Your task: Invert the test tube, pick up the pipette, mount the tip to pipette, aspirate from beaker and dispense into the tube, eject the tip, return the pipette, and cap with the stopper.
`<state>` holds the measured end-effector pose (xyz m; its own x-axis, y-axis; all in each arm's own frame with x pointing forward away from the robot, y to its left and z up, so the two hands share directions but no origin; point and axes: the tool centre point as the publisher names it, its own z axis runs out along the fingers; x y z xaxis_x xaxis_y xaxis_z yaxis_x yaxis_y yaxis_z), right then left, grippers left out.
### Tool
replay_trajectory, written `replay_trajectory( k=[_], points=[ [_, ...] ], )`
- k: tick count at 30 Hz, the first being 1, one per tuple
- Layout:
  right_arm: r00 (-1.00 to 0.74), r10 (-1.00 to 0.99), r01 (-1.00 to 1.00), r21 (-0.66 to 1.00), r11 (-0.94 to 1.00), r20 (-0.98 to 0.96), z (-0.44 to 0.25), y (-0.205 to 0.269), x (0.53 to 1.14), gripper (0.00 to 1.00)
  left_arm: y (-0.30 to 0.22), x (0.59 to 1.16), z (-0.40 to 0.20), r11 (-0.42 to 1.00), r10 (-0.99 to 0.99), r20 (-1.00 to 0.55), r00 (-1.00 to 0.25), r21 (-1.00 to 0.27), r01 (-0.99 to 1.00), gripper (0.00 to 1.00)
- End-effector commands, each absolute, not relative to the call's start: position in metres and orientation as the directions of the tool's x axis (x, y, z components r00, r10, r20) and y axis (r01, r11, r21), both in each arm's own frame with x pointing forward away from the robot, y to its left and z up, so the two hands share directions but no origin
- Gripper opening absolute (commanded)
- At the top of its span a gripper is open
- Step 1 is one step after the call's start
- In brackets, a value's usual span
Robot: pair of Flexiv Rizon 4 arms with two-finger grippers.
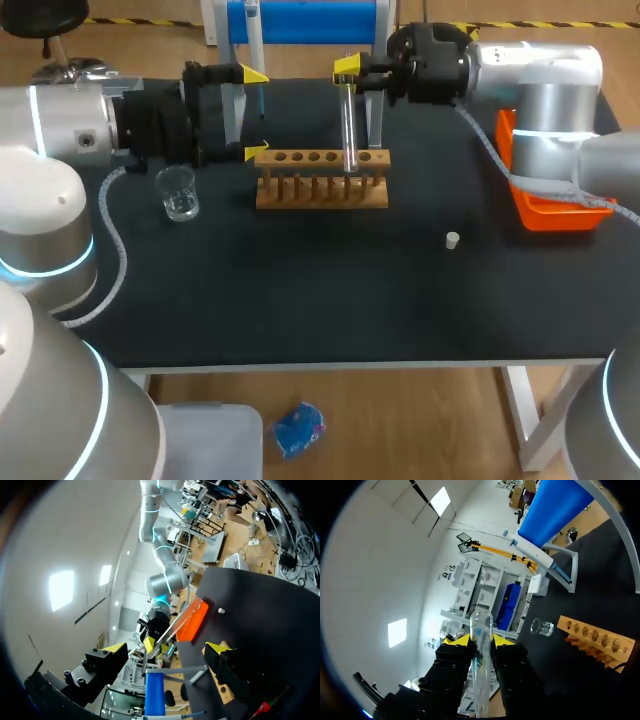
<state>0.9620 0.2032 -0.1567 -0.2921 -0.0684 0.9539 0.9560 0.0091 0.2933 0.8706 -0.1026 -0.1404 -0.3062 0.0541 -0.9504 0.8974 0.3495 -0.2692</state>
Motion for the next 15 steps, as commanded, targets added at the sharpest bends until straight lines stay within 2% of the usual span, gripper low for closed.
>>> replay_trajectory(
  k=[1,6,15],
  points=[
    [-0.292,-0.066,0.956,0.293,0.012,0.954,-0.156,0.203,0.962,0.00,-0.103,0.870,-0.142,0.330,0.095,-0.963,-0.252,-0.209,0.920,1.00],
    [-0.186,-0.100,0.982,0.187,0.004,0.977,-0.158,0.201,0.960,0.00,-0.121,0.862,-0.140,0.248,0.135,-0.984,-0.117,-0.081,0.965,1.00],
    [-0.048,-0.156,0.999,0.048,-0.005,0.987,-0.152,0.207,0.954,0.00,-0.127,0.858,-0.137,0.243,0.090,-0.996,-0.017,0.006,0.970,1.00]
  ],
)
